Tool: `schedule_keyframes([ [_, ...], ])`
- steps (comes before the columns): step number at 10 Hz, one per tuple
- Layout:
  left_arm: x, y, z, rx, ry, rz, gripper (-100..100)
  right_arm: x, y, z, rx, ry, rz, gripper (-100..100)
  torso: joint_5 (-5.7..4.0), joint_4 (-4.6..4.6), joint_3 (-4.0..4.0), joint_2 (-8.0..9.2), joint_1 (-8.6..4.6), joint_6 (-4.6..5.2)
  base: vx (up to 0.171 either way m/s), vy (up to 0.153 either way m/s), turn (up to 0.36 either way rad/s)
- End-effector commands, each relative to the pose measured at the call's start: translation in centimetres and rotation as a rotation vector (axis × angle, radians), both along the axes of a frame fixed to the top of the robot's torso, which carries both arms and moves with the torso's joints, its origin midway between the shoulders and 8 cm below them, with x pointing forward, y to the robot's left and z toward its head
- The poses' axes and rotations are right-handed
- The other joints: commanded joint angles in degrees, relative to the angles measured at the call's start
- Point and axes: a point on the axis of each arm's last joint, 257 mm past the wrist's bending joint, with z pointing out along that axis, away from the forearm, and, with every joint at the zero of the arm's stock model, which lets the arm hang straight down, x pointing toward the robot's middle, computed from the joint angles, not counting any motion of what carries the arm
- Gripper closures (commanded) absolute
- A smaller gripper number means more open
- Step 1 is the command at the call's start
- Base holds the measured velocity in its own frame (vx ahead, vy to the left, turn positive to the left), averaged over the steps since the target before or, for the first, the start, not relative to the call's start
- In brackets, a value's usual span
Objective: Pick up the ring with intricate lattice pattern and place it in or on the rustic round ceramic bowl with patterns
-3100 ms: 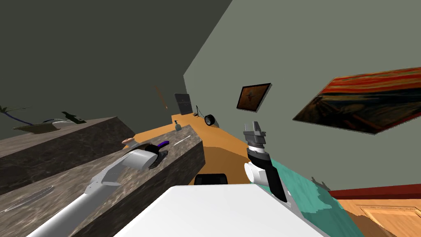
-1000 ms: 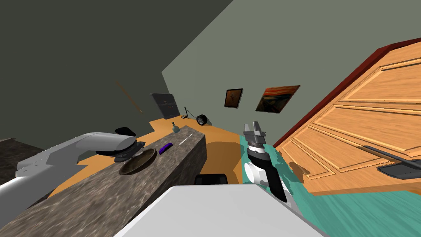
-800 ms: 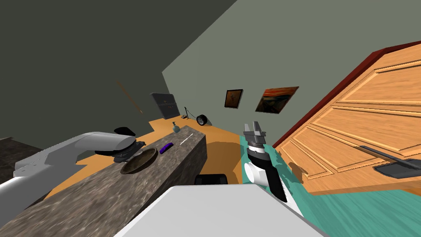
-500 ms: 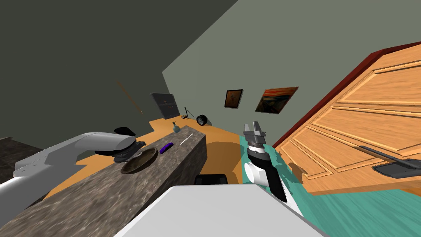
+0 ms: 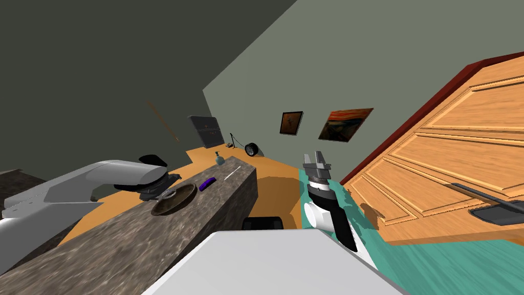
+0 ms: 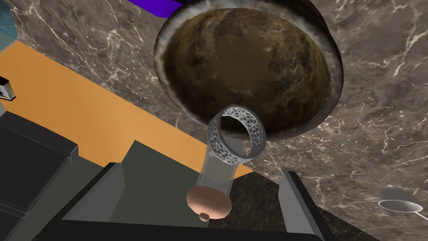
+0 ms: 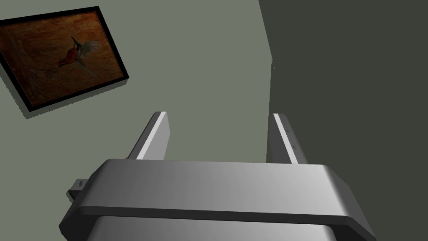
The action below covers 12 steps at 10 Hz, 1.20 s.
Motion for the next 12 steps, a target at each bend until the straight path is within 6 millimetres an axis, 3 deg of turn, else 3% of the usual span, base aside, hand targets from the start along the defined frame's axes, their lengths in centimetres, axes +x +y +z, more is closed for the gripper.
schedule_keyframes([
  [1, -0.1, -0.5, 1.0, 0.000, 0.001, -0.004, -100, 0.0, 0.0, 0.0, 0.000, 0.000, 0.000, 0, 0.00, 0.00, 0.00, 0.00, 0.00, 0.00, 0.004, -0.005, 0.014],
  [5, -0.2, -1.8, 3.9, 0.005, 0.003, -0.019, -100, 0.0, 0.0, 0.0, 0.000, 0.000, 0.000, 0, 0.00, 0.00, 0.00, 0.01, 0.00, 0.01, 0.005, -0.006, 0.018],
  [6, 0.1, -1.6, 3.5, 0.005, 0.002, -0.017, -100, 0.0, 0.0, 0.0, 0.000, 0.000, 0.000, 0, 0.00, 0.00, 0.00, 0.00, 0.00, 0.00, 0.000, 0.000, 0.000],
  [7, 0.0, -1.7, 3.6, 0.004, 0.003, -0.017, 0, 0.0, 0.0, 0.0, 0.000, 0.000, 0.000, 0, 0.02, -0.01, 0.00, 0.00, 0.02, 0.01, 0.000, 0.000, 0.000],
  [12, 0.0, -1.7, 3.6, 0.004, 0.003, -0.017, 0, 0.0, 0.0, 0.0, 0.000, 0.000, 0.000, 0, 0.02, 0.00, 0.01, 0.02, 0.04, 0.00, 0.000, 0.000, 0.000],
])
